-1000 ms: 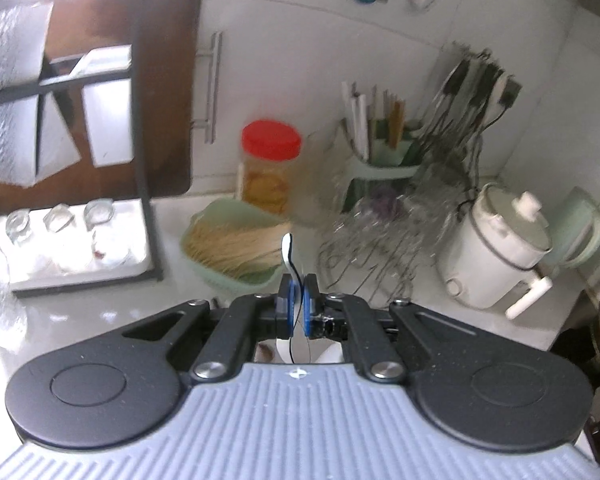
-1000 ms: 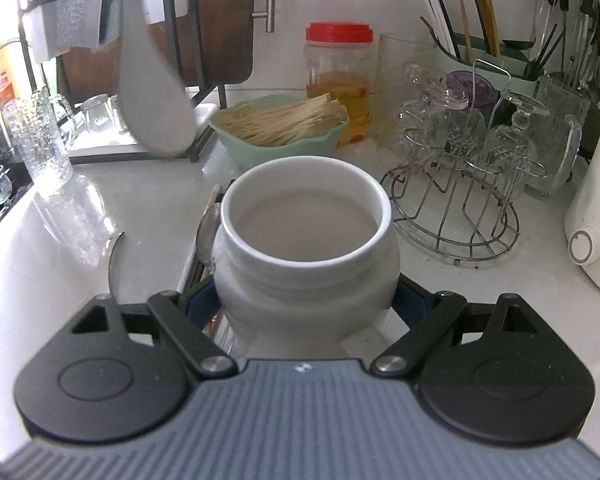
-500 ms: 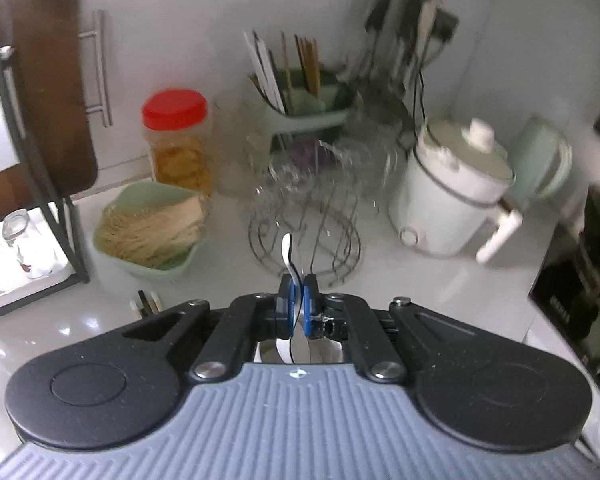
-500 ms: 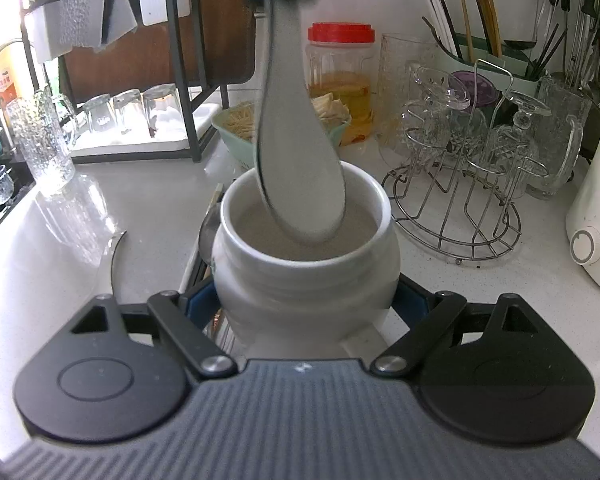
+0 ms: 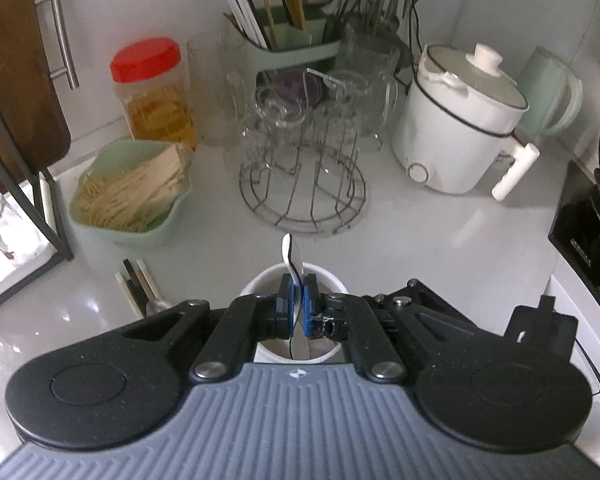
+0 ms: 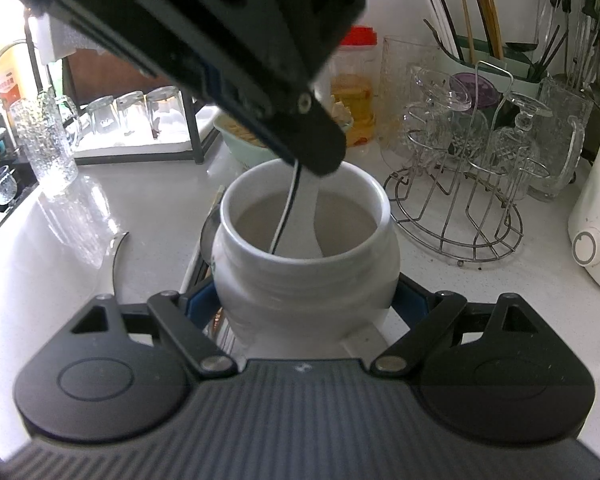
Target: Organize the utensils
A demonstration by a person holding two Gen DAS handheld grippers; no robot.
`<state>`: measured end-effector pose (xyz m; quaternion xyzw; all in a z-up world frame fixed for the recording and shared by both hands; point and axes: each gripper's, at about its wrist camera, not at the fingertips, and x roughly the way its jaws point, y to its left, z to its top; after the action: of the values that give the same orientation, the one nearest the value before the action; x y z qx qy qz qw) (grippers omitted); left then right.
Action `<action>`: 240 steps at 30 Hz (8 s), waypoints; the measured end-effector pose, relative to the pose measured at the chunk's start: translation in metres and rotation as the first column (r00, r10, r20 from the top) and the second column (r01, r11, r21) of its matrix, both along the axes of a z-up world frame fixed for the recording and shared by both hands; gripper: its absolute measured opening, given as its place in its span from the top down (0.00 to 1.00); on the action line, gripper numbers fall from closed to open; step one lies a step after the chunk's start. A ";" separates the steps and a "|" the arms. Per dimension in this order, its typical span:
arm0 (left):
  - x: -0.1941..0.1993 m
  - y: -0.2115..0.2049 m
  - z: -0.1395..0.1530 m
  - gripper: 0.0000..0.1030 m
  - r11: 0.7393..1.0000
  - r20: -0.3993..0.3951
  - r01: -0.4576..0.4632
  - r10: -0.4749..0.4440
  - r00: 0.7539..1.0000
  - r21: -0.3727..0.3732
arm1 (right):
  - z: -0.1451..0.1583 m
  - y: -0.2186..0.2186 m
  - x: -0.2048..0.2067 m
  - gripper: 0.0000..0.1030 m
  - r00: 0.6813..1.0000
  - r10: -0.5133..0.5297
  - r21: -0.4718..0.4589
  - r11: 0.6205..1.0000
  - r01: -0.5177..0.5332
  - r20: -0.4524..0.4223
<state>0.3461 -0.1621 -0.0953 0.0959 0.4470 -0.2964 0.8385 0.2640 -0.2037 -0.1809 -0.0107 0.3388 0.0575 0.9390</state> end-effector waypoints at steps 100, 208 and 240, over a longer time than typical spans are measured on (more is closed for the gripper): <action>-0.002 0.171 -0.059 0.55 0.881 -0.172 -0.473 0.465 0.868 -0.009 | 0.004 0.005 -0.009 0.12 0.997 -0.010 -0.009 1.000 0.010 -0.072; -0.001 0.147 -0.039 0.97 0.932 -0.158 -0.355 0.341 0.927 -0.069 | 0.002 0.018 -0.014 0.12 0.997 -0.024 -0.023 0.999 0.022 -0.079; 0.054 0.302 -0.110 0.63 0.566 -0.421 -0.814 0.712 0.562 -0.130 | 0.002 0.018 -0.012 0.12 0.995 -0.031 -0.025 0.999 0.029 -0.091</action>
<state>0.4002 0.1401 -0.2058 -0.2926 0.5207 0.0244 0.8016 0.2521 -0.1855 -0.1788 -0.0141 0.3820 0.0398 0.9232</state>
